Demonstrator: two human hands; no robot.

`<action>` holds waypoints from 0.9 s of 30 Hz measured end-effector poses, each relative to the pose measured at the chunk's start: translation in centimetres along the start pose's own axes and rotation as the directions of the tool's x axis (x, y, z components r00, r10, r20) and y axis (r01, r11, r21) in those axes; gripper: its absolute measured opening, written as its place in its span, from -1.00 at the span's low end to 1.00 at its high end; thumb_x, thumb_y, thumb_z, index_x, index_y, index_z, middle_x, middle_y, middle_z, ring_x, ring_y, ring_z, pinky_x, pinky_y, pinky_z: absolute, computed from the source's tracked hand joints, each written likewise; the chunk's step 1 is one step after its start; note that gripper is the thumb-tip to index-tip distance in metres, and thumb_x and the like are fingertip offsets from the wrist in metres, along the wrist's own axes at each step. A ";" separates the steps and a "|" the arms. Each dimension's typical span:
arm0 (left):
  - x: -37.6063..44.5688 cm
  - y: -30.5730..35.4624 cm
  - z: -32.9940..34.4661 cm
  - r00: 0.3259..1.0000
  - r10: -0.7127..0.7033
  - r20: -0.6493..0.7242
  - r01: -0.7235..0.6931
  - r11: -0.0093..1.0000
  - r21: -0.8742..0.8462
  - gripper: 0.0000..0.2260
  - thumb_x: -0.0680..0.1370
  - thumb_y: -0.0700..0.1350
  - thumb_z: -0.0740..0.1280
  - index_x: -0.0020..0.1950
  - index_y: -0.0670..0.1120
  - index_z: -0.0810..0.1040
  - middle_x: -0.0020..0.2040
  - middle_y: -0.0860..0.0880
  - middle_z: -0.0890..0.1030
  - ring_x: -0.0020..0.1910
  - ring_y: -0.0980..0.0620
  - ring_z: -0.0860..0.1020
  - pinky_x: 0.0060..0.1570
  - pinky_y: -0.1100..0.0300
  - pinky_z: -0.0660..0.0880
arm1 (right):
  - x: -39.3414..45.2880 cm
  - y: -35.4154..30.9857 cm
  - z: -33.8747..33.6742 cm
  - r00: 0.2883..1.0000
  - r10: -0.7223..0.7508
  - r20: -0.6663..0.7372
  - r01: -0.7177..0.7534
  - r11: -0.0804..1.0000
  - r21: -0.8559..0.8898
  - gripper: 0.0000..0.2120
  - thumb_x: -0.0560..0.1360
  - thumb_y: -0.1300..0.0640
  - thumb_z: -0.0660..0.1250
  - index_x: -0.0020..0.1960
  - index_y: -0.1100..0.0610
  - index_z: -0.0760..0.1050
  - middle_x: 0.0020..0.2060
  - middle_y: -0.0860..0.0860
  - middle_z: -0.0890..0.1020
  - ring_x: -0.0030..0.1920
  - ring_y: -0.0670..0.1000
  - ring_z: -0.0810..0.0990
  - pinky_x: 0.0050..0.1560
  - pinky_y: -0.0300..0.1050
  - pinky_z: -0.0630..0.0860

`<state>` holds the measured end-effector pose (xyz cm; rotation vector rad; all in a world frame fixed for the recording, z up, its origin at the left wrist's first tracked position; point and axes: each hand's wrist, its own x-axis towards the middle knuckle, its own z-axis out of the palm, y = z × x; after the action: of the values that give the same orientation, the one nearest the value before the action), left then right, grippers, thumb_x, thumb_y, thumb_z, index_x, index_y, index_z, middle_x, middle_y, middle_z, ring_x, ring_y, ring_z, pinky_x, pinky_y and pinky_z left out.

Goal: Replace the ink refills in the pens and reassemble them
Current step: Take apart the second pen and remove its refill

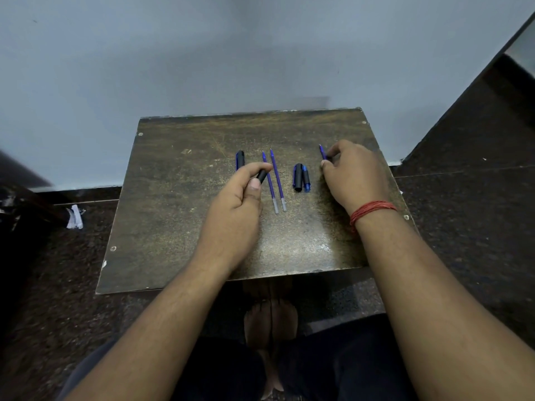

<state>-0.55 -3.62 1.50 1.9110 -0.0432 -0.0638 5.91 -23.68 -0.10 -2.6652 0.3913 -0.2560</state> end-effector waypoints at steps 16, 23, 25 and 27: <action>0.5 -0.3 -0.7 0.998 -0.036 -0.059 0.035 0.999 -0.018 -0.81 0.69 0.00 0.11 0.14 0.10 0.51 -0.34 0.09 0.44 -0.40 0.16 0.38 -0.33 0.15 0.36 | -0.7 -1.6 -1.1 0.995 -0.033 -0.096 0.043 0.993 0.111 -0.88 0.58 0.05 0.30 0.07 0.05 0.57 -0.08 -0.06 0.59 0.00 0.01 0.55 -0.06 -0.13 0.42; 1.1 -0.2 -1.4 0.988 -0.055 -0.144 0.047 0.997 -0.061 -0.78 0.70 -0.05 0.11 0.01 -0.07 0.50 -0.37 0.10 0.43 -0.47 0.25 0.37 -0.42 0.40 0.31 | -2.5 -4.3 0.0 0.969 -0.245 0.025 0.244 0.969 0.019 -0.88 0.59 0.03 0.30 -0.03 0.06 0.56 -0.13 -0.08 0.49 -0.01 -0.02 0.43 -0.04 -0.15 0.33; 1.1 -0.2 -1.4 0.986 -0.054 -0.155 0.045 0.997 -0.063 -0.77 0.70 -0.05 0.11 0.01 -0.09 0.51 -0.38 0.11 0.43 -0.48 0.25 0.36 -0.43 0.41 0.30 | -2.7 -4.8 0.6 0.962 -0.263 0.068 0.266 0.964 -0.030 -0.85 0.58 0.01 0.30 -0.03 0.08 0.56 -0.09 -0.04 0.49 0.07 0.03 0.43 0.02 -0.09 0.40; 1.1 -0.2 -1.2 0.987 -0.055 -0.148 0.044 0.996 -0.074 -0.78 0.70 -0.05 0.11 0.00 -0.09 0.50 -0.39 0.10 0.43 -0.49 0.24 0.35 -0.45 0.40 0.29 | -3.0 -5.2 1.1 0.958 -0.270 0.094 0.276 0.959 -0.063 -0.82 0.57 -0.01 0.31 -0.01 0.10 0.57 -0.01 0.02 0.54 0.16 0.10 0.45 0.16 0.00 0.45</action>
<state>0.61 -2.47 1.72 1.8407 0.1068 0.0446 4.56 -17.83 0.83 -2.7909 0.0035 -0.2133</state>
